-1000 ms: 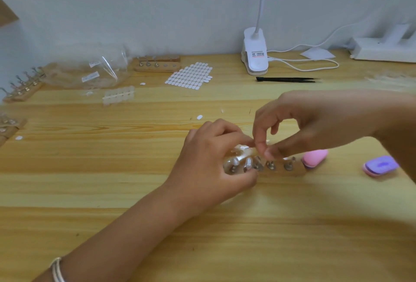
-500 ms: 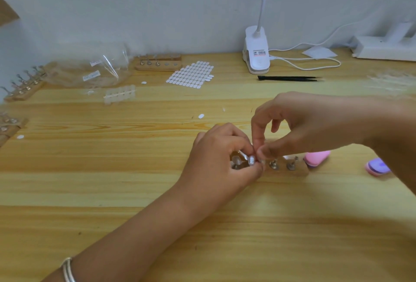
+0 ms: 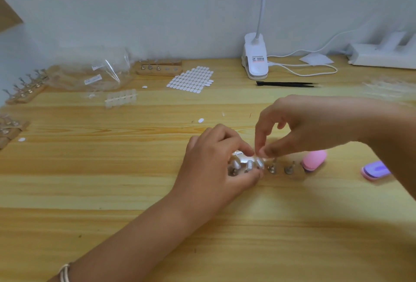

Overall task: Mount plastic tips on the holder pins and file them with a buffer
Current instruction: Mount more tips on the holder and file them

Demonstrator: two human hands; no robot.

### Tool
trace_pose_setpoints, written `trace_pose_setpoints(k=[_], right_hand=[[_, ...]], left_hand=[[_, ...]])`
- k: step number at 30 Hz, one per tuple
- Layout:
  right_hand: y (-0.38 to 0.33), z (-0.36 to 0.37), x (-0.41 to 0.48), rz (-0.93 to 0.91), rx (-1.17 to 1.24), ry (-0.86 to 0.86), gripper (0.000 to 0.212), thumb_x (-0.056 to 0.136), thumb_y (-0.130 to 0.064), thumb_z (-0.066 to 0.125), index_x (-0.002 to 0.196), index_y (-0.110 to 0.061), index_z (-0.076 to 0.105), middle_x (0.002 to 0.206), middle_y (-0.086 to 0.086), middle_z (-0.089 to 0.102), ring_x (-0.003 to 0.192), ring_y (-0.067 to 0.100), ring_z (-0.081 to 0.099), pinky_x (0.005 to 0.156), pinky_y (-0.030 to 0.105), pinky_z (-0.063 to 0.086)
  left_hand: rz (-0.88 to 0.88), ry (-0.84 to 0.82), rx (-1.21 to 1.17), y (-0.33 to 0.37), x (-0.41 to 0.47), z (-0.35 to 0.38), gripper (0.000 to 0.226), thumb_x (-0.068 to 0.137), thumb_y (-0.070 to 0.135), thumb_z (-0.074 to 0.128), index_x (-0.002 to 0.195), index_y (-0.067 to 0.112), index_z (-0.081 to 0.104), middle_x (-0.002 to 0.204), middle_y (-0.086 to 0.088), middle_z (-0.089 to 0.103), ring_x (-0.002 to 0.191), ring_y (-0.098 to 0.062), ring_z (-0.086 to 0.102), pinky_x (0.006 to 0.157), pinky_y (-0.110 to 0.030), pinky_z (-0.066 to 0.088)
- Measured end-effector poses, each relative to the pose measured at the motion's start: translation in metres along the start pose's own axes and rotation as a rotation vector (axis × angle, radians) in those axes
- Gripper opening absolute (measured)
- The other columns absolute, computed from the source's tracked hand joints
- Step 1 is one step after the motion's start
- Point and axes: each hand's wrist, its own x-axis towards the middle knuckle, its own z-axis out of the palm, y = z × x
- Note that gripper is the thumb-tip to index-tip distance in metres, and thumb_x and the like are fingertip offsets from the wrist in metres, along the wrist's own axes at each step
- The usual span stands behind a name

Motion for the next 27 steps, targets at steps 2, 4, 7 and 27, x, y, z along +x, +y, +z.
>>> trace_pose_setpoints(k=[2, 4, 7, 27], right_hand=[[0.009, -0.002, 0.005, -0.028, 0.074, 0.054, 0.009, 0.09, -0.033, 0.068, 0.087, -0.037, 0.076, 0.09, -0.021, 0.071, 0.091, -0.007, 0.061, 0.091, 0.031, 0.051], [0.015, 0.005, 0.013, -0.049, 0.125, 0.13, 0.016, 0.093, -0.02, 0.067, 0.094, -0.033, 0.075, 0.085, -0.018, 0.07, 0.084, -0.006, 0.062, 0.086, 0.026, 0.051], [0.016, 0.022, 0.024, -0.11, 0.153, 0.171, 0.021, 0.091, -0.012, 0.071, 0.105, -0.026, 0.077, 0.087, -0.011, 0.068, 0.076, -0.003, 0.057, 0.074, 0.017, 0.047], [0.005, 0.016, 0.016, -0.111, 0.284, 0.29, 0.024, 0.079, -0.012, 0.079, 0.07, -0.033, 0.073, 0.072, -0.014, 0.07, 0.07, 0.008, 0.061, 0.072, 0.037, 0.05]], left_hand=[[0.021, 0.009, 0.107, -0.003, -0.002, -0.003, 0.041, 0.067, 0.058, 0.071, 0.099, 0.033, 0.068, 0.102, 0.019, 0.051, 0.1, 0.001, 0.046, 0.094, -0.023, 0.026], [0.025, -0.005, 0.184, -0.004, -0.003, -0.006, 0.051, 0.065, 0.065, 0.069, 0.104, 0.032, 0.068, 0.103, 0.018, 0.051, 0.101, -0.001, 0.045, 0.095, -0.026, 0.027], [0.056, -0.017, 0.24, -0.002, -0.005, -0.006, 0.049, 0.068, 0.065, 0.065, 0.099, 0.028, 0.073, 0.099, 0.016, 0.056, 0.098, -0.004, 0.048, 0.092, -0.028, 0.028], [0.038, -0.056, 0.284, 0.0, 0.001, -0.01, 0.046, 0.066, 0.065, 0.063, 0.095, 0.032, 0.077, 0.089, 0.016, 0.06, 0.092, -0.004, 0.053, 0.089, -0.026, 0.027]])
